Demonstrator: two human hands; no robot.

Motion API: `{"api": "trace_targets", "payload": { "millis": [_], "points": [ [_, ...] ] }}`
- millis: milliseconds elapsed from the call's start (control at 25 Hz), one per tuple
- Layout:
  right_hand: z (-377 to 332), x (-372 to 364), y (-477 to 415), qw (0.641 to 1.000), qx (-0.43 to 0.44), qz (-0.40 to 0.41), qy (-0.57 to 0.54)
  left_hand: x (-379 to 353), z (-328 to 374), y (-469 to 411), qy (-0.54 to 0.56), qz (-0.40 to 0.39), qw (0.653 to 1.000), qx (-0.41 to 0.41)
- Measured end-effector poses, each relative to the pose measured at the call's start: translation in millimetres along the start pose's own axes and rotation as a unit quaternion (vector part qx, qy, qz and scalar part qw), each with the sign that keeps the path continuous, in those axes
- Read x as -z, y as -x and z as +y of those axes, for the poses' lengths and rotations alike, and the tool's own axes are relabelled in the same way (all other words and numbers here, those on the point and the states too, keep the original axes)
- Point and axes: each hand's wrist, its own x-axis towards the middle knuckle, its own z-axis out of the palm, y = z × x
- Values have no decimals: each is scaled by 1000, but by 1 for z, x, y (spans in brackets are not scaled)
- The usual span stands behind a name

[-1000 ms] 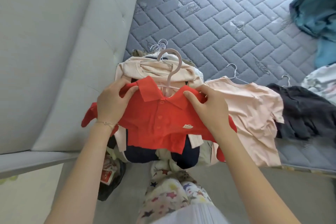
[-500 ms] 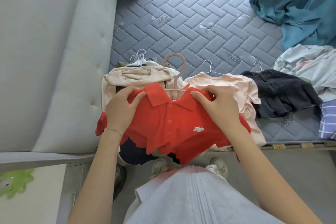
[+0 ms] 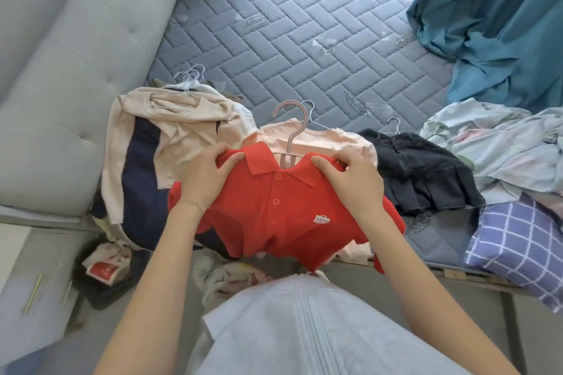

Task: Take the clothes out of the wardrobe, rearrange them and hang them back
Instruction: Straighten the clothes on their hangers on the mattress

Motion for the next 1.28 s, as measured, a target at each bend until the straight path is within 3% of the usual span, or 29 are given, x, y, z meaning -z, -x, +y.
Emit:
{"api": "trace_targets", "payload": {
  "millis": [200, 360, 720, 880, 1080, 1280],
  "points": [
    [53, 42, -28, 1000, -2, 0, 11, -62, 36, -4, 51, -22, 998, 41],
    [91, 26, -84, 999, -32, -1, 1, -117, 37, -57, 64, -37, 997, 32],
    [223, -146, -283, 999, -35, -20, -4, -329, -100, -212, 7, -67, 997, 33],
    [288, -231, -353, 999, -16, -9, 47, -416, -165, -265, -52, -35, 997, 33],
    [329, -299, -405, 994, -36, 10, 106, -472, -220, -301, -90, -17, 996, 14],
    [339, -317, -406, 989, -31, 29, 143, -478, -239, -296, -74, -48, 996, -34]
  ]
}}
